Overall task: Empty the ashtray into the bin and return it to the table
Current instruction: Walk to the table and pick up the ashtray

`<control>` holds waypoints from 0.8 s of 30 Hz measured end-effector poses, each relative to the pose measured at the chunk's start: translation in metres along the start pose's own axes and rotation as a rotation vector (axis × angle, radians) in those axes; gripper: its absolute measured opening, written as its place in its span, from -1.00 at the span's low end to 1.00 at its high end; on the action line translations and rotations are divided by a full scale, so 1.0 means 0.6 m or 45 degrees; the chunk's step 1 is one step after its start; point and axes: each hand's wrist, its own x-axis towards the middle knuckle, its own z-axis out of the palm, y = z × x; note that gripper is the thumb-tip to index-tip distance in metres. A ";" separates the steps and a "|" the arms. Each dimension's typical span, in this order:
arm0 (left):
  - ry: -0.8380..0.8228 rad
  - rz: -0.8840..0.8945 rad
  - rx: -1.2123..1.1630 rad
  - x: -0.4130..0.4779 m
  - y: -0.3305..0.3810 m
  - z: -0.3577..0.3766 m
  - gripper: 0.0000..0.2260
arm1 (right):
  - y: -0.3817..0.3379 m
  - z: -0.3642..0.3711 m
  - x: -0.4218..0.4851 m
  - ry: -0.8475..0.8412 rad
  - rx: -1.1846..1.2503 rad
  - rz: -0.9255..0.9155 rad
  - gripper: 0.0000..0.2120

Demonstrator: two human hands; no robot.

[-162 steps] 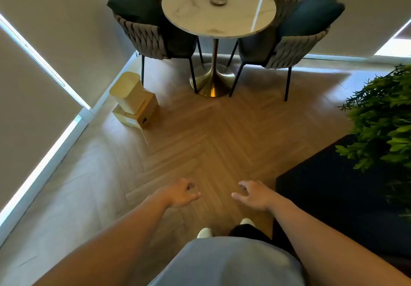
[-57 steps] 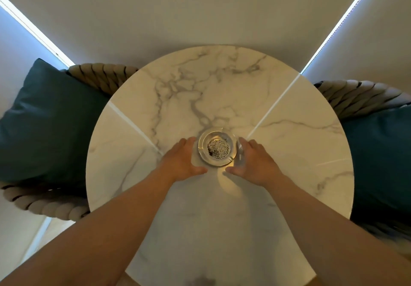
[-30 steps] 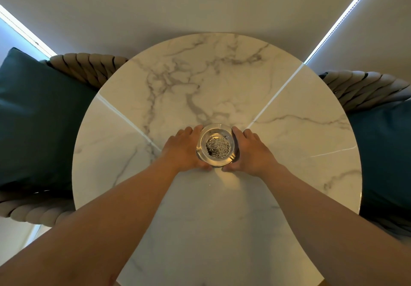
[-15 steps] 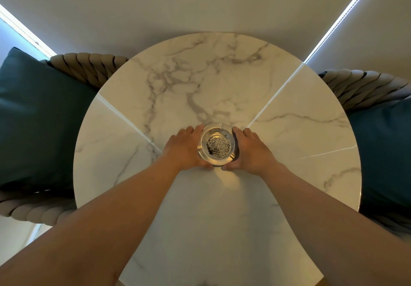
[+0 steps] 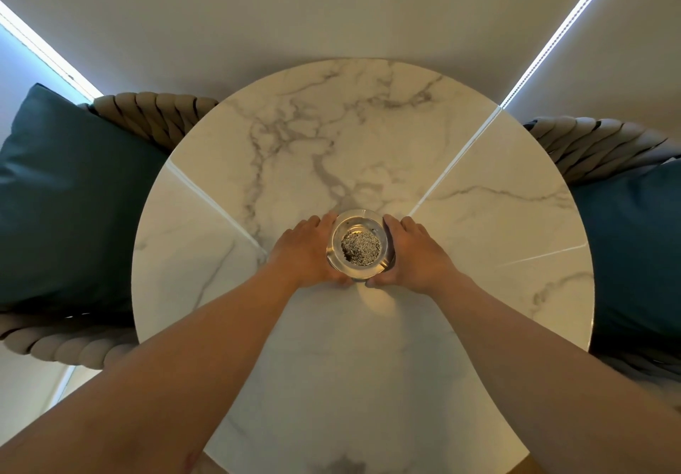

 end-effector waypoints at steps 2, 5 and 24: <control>-0.005 -0.002 0.005 -0.010 -0.002 -0.001 0.03 | -0.005 0.003 -0.007 0.000 0.007 -0.003 0.02; -0.017 0.000 -0.011 -0.026 -0.003 -0.002 0.02 | -0.013 0.007 -0.020 -0.004 0.003 -0.014 0.05; -0.021 0.060 -0.127 -0.193 -0.035 0.019 -0.04 | -0.102 0.064 -0.162 -0.022 0.022 0.091 0.13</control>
